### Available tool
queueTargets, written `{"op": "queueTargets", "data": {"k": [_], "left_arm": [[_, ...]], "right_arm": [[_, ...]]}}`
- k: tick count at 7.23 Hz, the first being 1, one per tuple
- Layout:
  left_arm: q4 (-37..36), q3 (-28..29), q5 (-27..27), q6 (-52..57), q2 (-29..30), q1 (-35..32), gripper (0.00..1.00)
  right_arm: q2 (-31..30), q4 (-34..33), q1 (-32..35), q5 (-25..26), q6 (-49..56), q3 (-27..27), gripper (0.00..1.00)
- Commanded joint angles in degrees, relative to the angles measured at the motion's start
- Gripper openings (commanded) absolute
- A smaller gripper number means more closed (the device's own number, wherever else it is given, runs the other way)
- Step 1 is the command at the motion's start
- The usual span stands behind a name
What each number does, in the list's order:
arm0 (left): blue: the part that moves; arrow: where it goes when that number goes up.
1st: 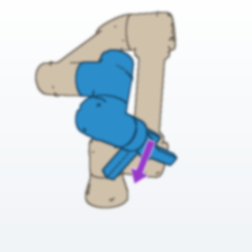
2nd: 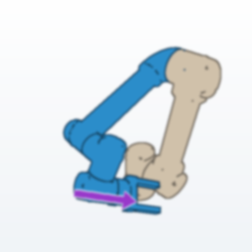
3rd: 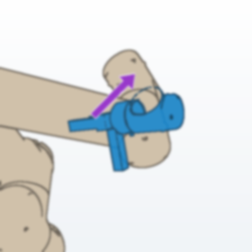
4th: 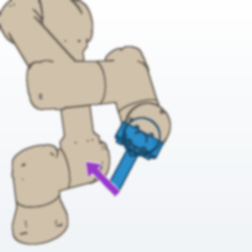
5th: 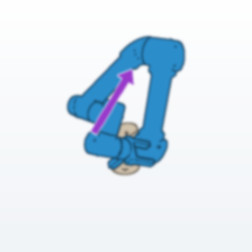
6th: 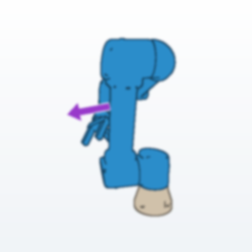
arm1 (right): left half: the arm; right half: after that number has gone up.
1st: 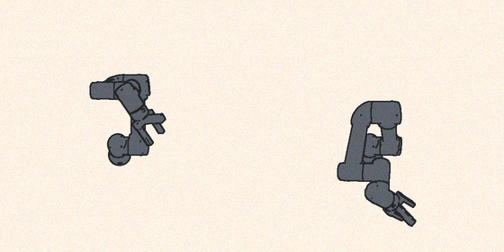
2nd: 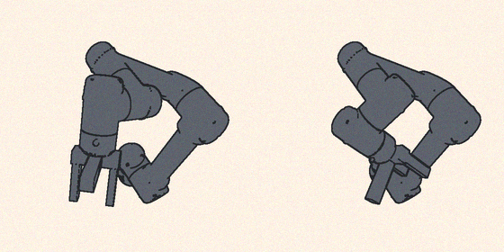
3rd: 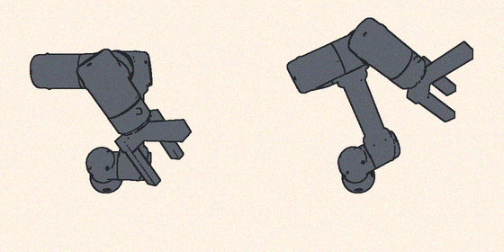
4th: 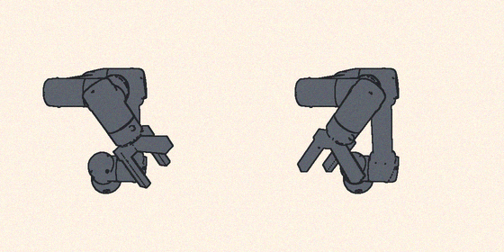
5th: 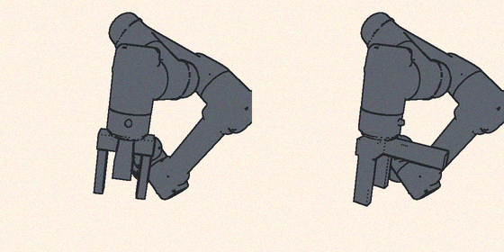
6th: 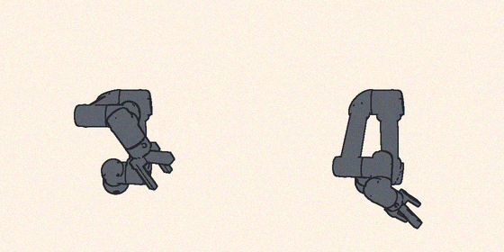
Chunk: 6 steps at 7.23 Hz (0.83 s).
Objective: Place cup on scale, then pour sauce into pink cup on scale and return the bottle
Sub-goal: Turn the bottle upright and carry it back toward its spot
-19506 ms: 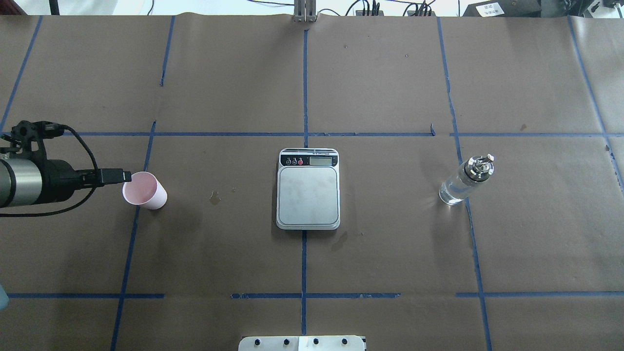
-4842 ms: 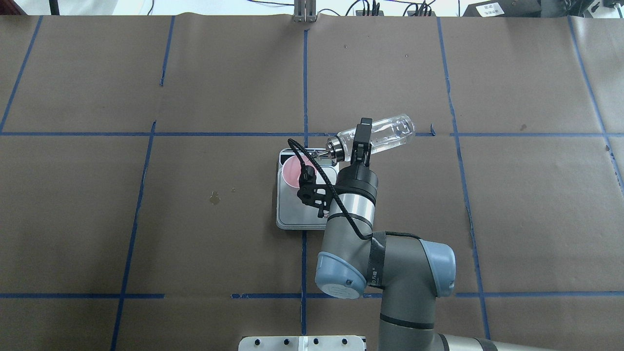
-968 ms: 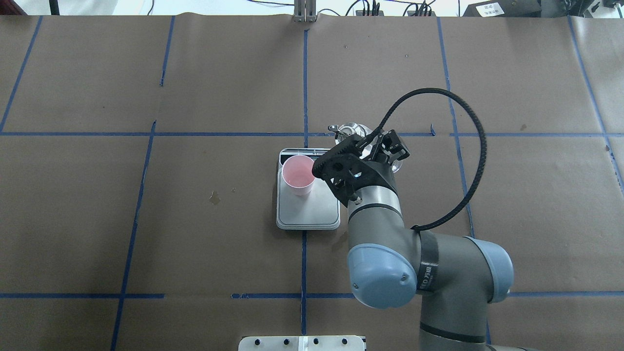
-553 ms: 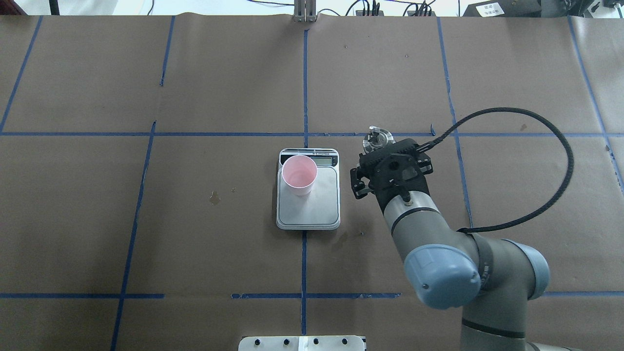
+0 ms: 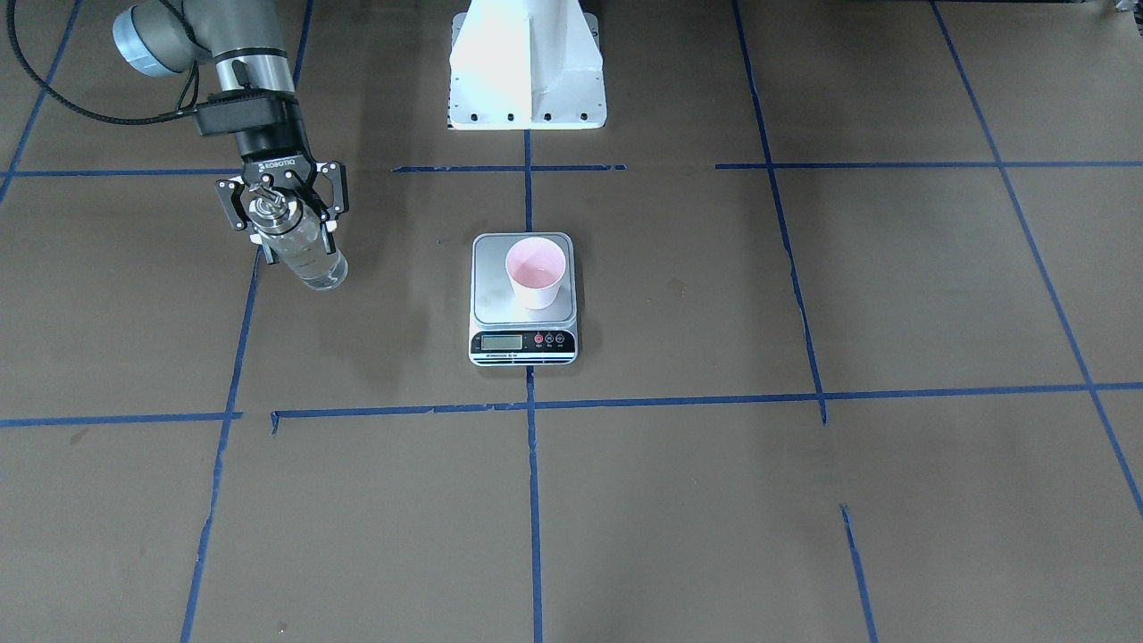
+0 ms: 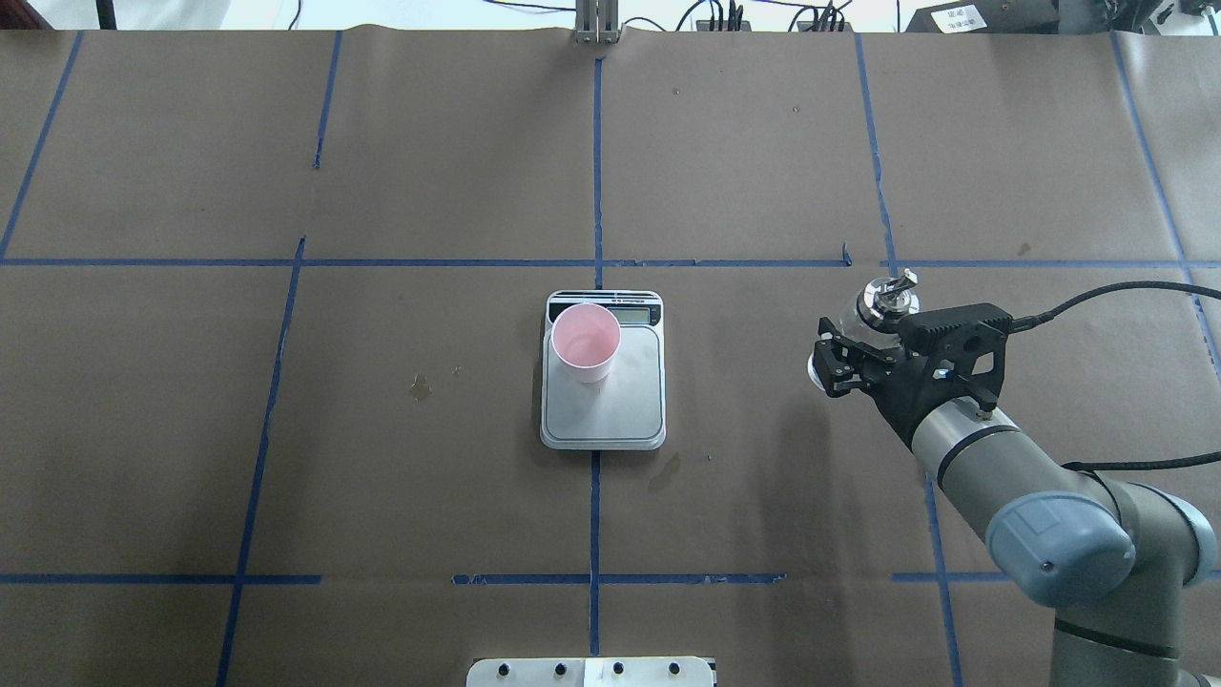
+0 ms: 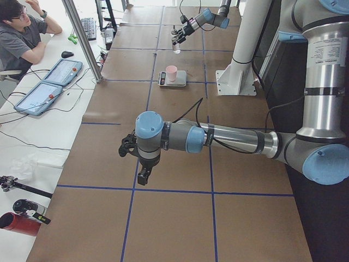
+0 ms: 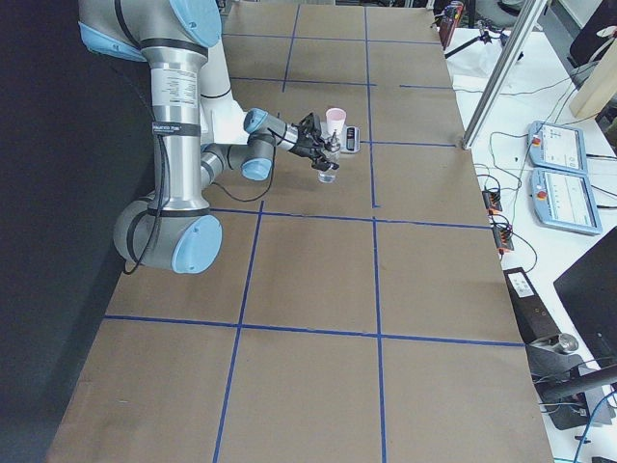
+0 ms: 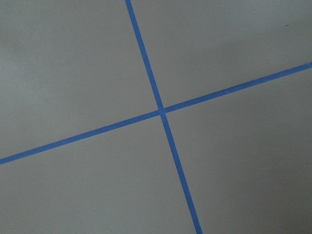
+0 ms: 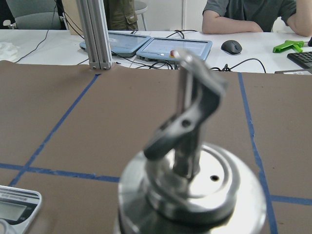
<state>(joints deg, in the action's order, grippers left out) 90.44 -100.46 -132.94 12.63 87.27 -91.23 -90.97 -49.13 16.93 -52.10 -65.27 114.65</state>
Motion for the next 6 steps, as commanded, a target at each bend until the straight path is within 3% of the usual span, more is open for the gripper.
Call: {"op": "queueTargets", "data": {"k": [1, 6], "left_arm": [[-0.09, 0.00, 0.05, 0.03, 0.00, 0.00, 1.00], [-0.09, 0.00, 0.05, 0.03, 0.00, 0.00, 1.00]], "right_arm": [[-1.31, 0.70, 0.12, -0.02, -1.62, -2.49, 0.00], [-2.36, 0.70, 0.91, 0.51, -1.70, -4.26, 0.04]]}}
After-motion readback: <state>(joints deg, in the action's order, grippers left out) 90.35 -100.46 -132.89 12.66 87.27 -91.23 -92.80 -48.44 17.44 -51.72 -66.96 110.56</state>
